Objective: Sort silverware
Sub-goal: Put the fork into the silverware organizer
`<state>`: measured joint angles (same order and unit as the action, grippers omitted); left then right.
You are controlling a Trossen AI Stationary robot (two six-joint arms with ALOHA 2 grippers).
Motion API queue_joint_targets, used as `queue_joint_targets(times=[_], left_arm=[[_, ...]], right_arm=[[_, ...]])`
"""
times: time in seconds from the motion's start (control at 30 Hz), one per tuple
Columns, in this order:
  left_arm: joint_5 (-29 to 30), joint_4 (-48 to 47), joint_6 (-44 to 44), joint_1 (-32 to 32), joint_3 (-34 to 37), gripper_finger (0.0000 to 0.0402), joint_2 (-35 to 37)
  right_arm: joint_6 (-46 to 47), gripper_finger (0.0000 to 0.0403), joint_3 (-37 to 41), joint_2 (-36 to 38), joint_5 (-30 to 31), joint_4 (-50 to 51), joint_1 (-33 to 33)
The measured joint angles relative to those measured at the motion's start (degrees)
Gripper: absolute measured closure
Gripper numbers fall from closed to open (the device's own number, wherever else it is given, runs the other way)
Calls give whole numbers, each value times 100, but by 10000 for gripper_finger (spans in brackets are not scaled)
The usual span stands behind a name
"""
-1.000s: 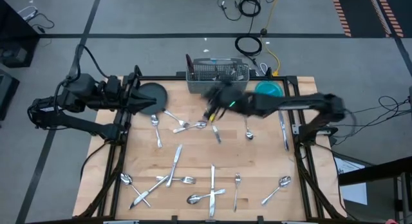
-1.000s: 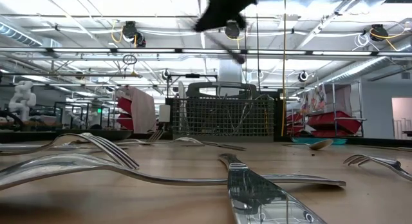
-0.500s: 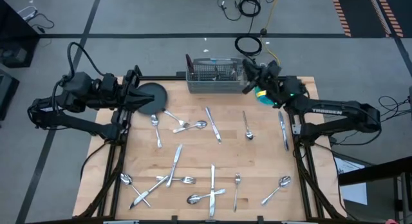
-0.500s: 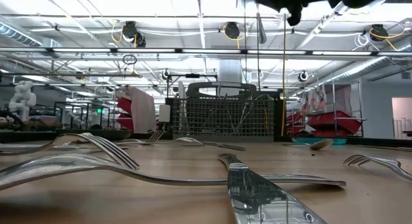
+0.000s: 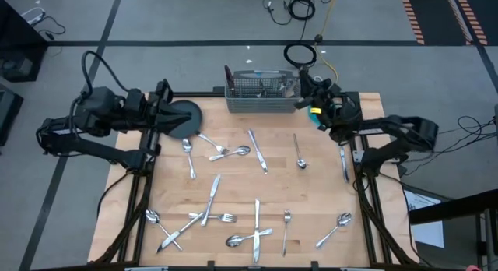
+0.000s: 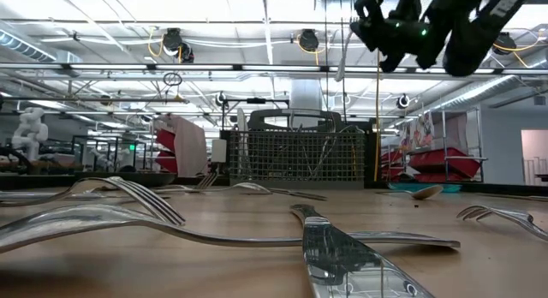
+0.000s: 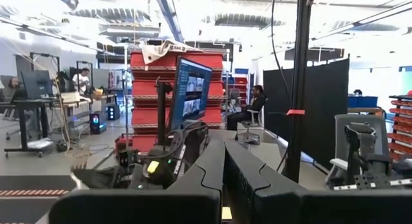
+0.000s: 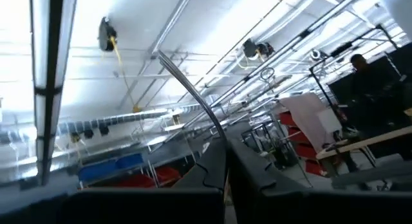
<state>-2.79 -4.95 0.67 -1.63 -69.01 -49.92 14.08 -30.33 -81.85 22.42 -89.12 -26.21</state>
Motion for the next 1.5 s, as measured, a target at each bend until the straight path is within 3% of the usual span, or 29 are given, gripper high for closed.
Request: queue_joint_targets(times=[0.23, 0.7, 1.27, 1.5], left_arm=[[156, -5, 2, 4, 0, 391, -77], [177, -206, 34, 4, 0, 391, -95], [175, -473, 32, 4, 0, 391, -100], [175, -477, 32, 4, 0, 391, -100]], right_arm=[[217, 403, -341, -1037, 68, -70, -173], [368, 403, -948, -2122, -12, -74, -649], [982, 402, -954, -2760, 19, -87, -801], [1378, 374, -957, -2727, 13, -45, -801]])
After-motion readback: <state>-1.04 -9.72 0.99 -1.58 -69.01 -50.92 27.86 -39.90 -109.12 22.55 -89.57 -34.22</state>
